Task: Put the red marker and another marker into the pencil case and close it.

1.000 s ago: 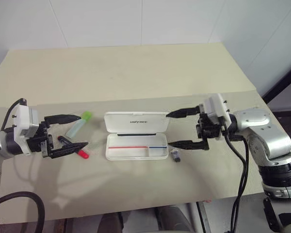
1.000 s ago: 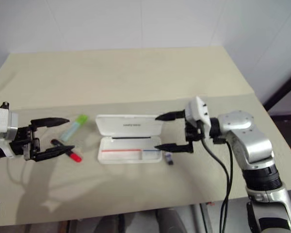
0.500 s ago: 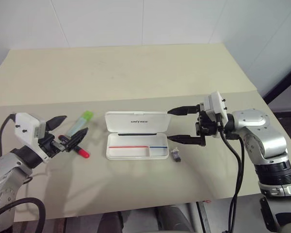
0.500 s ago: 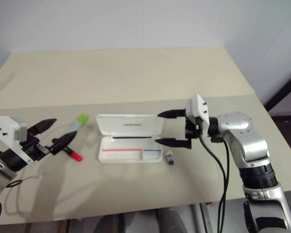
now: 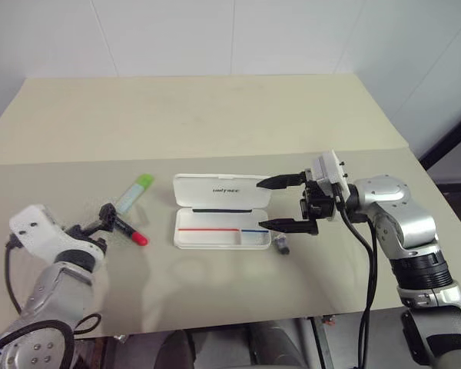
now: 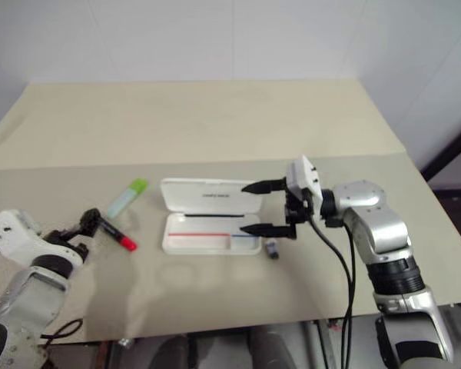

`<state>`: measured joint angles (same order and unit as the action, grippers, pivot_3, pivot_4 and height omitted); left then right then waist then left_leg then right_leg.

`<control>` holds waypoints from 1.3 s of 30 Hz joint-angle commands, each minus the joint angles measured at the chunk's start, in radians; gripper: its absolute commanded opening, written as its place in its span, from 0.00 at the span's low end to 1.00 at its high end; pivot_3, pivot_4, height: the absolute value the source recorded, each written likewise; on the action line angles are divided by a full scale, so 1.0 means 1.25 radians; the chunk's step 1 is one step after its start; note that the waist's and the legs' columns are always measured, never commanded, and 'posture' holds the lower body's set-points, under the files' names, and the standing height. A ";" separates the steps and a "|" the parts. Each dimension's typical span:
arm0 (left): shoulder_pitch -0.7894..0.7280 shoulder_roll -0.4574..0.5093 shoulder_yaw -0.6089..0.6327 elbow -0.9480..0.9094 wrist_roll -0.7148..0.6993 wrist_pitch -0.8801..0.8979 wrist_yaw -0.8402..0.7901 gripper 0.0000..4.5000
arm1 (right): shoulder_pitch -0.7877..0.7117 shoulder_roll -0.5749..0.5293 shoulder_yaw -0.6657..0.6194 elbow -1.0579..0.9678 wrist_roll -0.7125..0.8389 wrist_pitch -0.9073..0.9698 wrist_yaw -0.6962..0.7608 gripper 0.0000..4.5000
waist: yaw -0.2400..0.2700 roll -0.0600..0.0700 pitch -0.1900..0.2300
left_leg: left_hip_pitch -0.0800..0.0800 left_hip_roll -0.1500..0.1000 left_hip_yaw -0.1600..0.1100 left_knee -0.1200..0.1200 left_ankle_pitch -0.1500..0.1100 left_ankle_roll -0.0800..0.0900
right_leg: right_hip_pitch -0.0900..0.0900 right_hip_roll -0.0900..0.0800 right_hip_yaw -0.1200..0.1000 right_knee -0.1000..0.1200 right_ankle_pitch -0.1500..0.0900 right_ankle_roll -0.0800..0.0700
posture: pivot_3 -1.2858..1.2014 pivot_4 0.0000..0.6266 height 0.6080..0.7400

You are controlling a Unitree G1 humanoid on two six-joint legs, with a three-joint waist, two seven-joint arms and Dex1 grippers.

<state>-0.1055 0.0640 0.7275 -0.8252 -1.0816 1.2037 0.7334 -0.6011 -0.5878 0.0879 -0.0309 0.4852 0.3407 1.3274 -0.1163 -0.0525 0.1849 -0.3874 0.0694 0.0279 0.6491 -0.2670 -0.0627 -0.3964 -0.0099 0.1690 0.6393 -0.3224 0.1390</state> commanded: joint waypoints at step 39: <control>-0.105 0.505 -0.504 0.227 -0.712 -0.588 0.678 1.00 | -0.032 0.002 -0.014 -0.044 0.016 0.007 0.005 0.99 | 0.052 0.008 0.006 | 0.000 -0.001 0.000 -0.002 -0.003 0.000 | 0.002 -0.001 0.000 -0.011 -0.001 -0.005 | 0.52 0.24 1.00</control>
<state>-0.2202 0.6825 0.0953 -0.5432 -1.9696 0.4641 1.5884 -0.6440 -0.5856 0.0894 -0.0425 0.4843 0.3511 1.3424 -0.0517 -0.0427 0.1927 -0.3877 0.0677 0.0272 0.6465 -0.2703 -0.0632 -0.3939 -0.0109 0.1688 0.6250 -0.3243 0.1331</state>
